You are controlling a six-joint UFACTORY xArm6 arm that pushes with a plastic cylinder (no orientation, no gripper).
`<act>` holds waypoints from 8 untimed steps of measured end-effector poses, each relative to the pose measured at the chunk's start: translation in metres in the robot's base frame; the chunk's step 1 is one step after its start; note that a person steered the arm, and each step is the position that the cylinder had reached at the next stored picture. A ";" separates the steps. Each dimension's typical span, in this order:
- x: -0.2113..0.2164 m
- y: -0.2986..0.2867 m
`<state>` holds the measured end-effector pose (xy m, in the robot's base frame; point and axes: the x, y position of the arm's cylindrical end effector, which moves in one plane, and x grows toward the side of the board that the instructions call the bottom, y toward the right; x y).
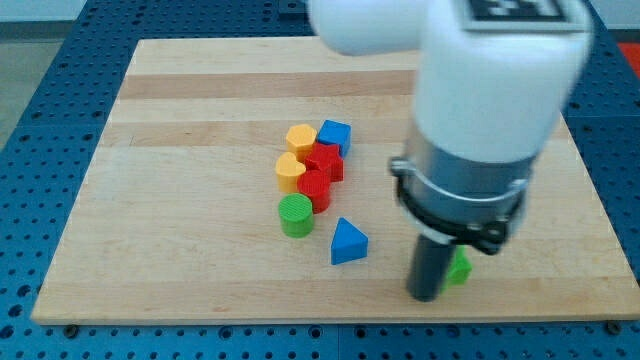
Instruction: Push the triangle into the green star
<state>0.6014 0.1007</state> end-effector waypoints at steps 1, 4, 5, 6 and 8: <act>-0.036 0.041; -0.201 0.064; -0.199 0.064; -0.170 0.060; -0.062 0.039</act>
<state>0.5396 0.1399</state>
